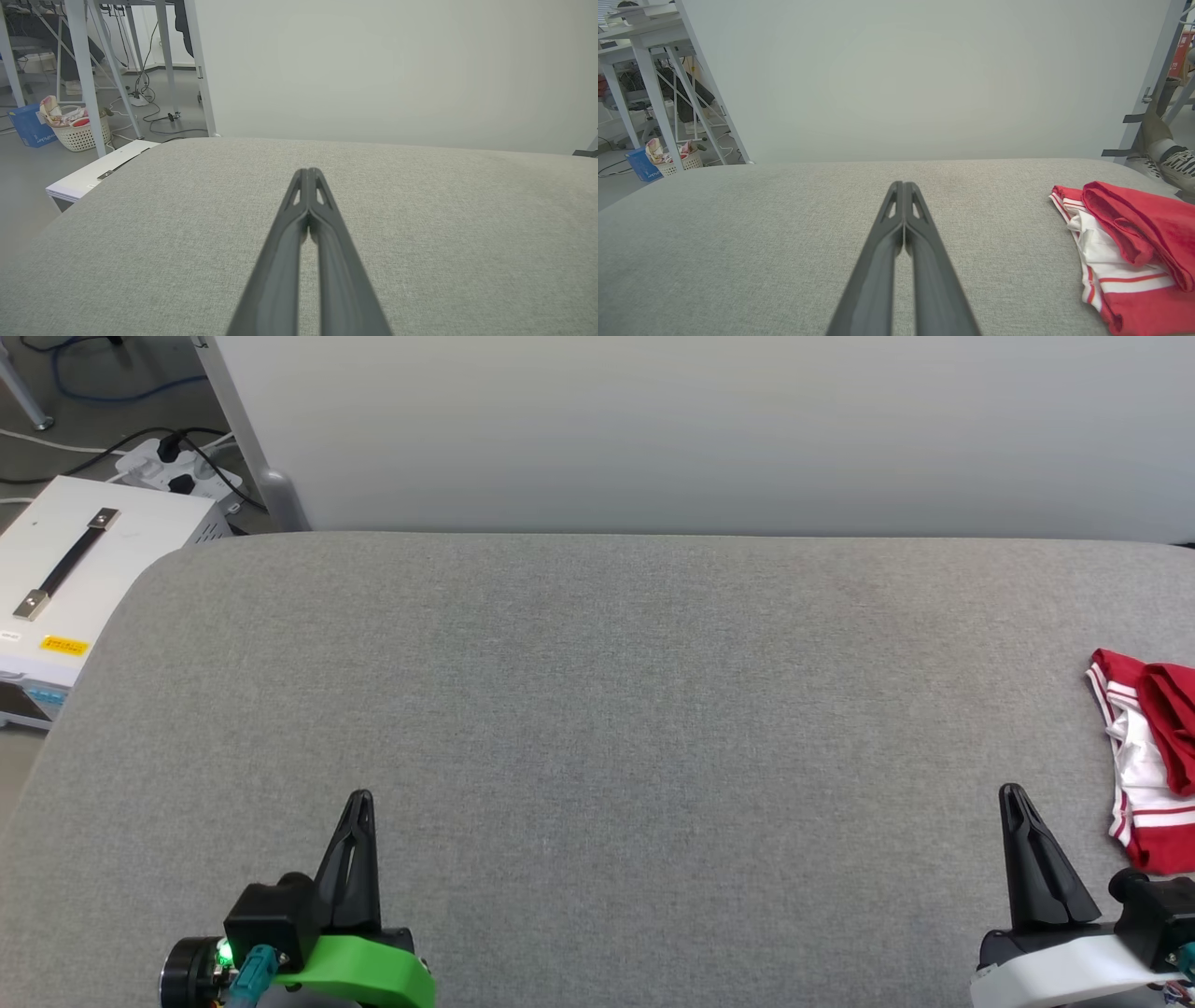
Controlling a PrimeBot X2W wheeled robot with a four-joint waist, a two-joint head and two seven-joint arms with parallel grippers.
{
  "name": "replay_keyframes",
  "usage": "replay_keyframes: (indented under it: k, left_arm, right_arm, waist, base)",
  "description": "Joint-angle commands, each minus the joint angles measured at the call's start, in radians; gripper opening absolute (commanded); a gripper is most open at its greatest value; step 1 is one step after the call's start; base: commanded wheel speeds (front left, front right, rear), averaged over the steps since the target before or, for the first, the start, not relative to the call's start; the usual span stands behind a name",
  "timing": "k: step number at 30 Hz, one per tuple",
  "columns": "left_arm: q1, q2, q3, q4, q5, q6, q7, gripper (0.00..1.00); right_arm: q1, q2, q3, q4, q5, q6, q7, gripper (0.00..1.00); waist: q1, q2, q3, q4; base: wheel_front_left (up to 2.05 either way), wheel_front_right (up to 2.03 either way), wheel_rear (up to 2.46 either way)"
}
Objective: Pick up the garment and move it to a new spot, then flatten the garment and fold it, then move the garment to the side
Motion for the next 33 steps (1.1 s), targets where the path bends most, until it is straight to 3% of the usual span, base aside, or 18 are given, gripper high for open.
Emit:
replay_keyframes:
  k: [1,33]
  left_arm:
    - [-0.004,-0.001,0.002,-0.003,0.007,0.003,0.005,0.0]
    - [-0.02,-0.004,0.009,-0.017,0.038,0.017,0.069,0.0]
  right_arm:
    - [-0.007,0.002,0.001,0.001,-0.01,0.0,0.005,0.0]
    - [-0.037,0.015,0.008,0.006,-0.064,0.0,0.068,0.0]
  waist:
    - [0.0,0.0,0.0,0.0]
    - [0.0,0.0,-0.006,-0.009]
  base:
    - [0.0,0.0,0.0]
    - [0.0,0.0,0.0]
